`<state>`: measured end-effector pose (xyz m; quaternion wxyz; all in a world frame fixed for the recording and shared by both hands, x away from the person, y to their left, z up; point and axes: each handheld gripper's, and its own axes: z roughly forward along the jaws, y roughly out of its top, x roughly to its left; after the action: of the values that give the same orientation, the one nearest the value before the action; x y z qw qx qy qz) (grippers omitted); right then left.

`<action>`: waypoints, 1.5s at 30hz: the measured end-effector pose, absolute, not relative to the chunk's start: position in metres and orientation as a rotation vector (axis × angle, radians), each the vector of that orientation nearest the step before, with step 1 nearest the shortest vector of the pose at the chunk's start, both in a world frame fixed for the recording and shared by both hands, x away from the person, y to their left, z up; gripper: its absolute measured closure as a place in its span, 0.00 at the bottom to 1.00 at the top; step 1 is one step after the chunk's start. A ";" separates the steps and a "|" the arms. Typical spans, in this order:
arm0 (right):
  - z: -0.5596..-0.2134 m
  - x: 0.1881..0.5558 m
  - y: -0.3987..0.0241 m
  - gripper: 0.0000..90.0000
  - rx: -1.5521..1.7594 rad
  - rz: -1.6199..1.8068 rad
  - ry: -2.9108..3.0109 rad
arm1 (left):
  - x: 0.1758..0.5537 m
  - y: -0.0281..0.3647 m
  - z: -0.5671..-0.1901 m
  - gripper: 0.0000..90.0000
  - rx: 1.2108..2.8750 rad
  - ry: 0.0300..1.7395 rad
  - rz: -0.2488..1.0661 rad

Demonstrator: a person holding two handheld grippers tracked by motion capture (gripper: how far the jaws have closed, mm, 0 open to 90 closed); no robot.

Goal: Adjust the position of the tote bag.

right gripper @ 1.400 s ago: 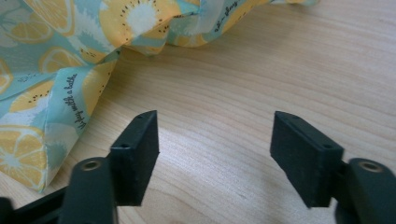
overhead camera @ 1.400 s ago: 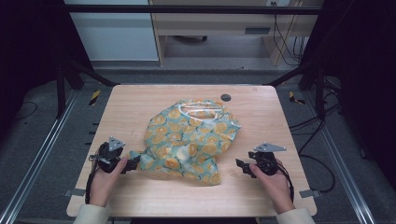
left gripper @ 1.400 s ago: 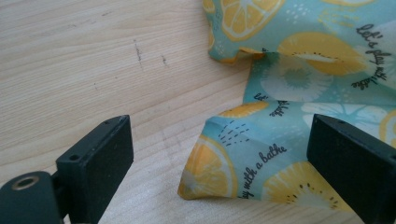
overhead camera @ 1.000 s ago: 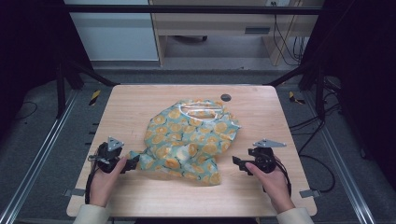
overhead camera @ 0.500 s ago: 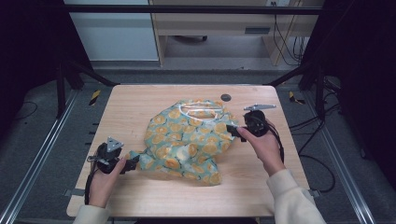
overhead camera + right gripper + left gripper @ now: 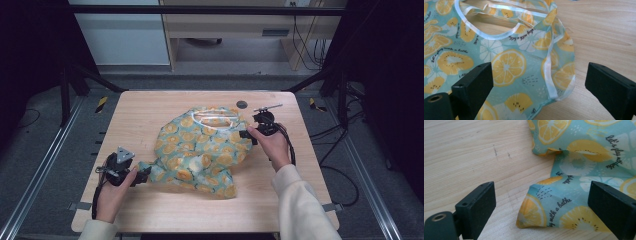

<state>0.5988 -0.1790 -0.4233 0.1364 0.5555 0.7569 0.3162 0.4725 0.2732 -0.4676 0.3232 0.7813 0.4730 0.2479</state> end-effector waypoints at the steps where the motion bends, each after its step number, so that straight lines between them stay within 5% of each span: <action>1: -0.423 0.599 -0.179 0.10 1.608 0.916 2.191 | 0.472 0.273 -0.468 0.09 2.050 1.241 0.651; 12: -0.447 0.603 -0.178 0.09 1.667 0.849 2.234 | 0.472 0.275 -0.468 0.09 2.048 1.248 0.655; 17: -0.454 0.605 -0.173 0.18 1.691 0.846 2.230 | 0.473 0.275 -0.468 0.09 2.048 1.247 0.652; 18: -0.454 0.605 -0.172 0.24 1.683 0.846 2.234 | 0.473 0.274 -0.468 0.09 2.048 1.247 0.654; 19: -0.455 0.604 -0.169 0.40 1.668 0.855 2.250 | 0.473 0.274 -0.468 0.09 2.048 1.246 0.652; 21: -0.456 0.604 -0.168 0.46 1.648 0.860 2.252 | 0.472 0.274 -0.468 0.09 2.049 1.245 0.655; 22: -0.456 0.602 -0.167 0.63 1.627 0.880 2.255 | 0.472 0.274 -0.467 0.09 2.050 1.245 0.656; 23: -0.456 0.602 -0.167 0.63 1.627 0.880 2.255 | 0.472 0.274 -0.467 0.09 2.046 1.247 0.653; 24: -0.454 0.600 -0.165 0.78 1.601 0.899 2.250 | 0.472 0.274 -0.467 0.09 2.044 1.247 0.648; 28: -0.448 0.596 -0.161 0.94 1.489 0.949 2.249 | 0.471 0.274 -0.465 0.10 2.031 1.240 0.639; 45: -0.406 0.543 -0.141 1.00 1.069 1.210 2.271 | 0.486 0.262 -0.444 0.18 2.023 1.191 0.619</action>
<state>0.5433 -0.1411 -0.4061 0.1765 0.3777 0.8022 0.4274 0.4864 0.2620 -0.4436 0.3495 0.7807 0.4597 0.2389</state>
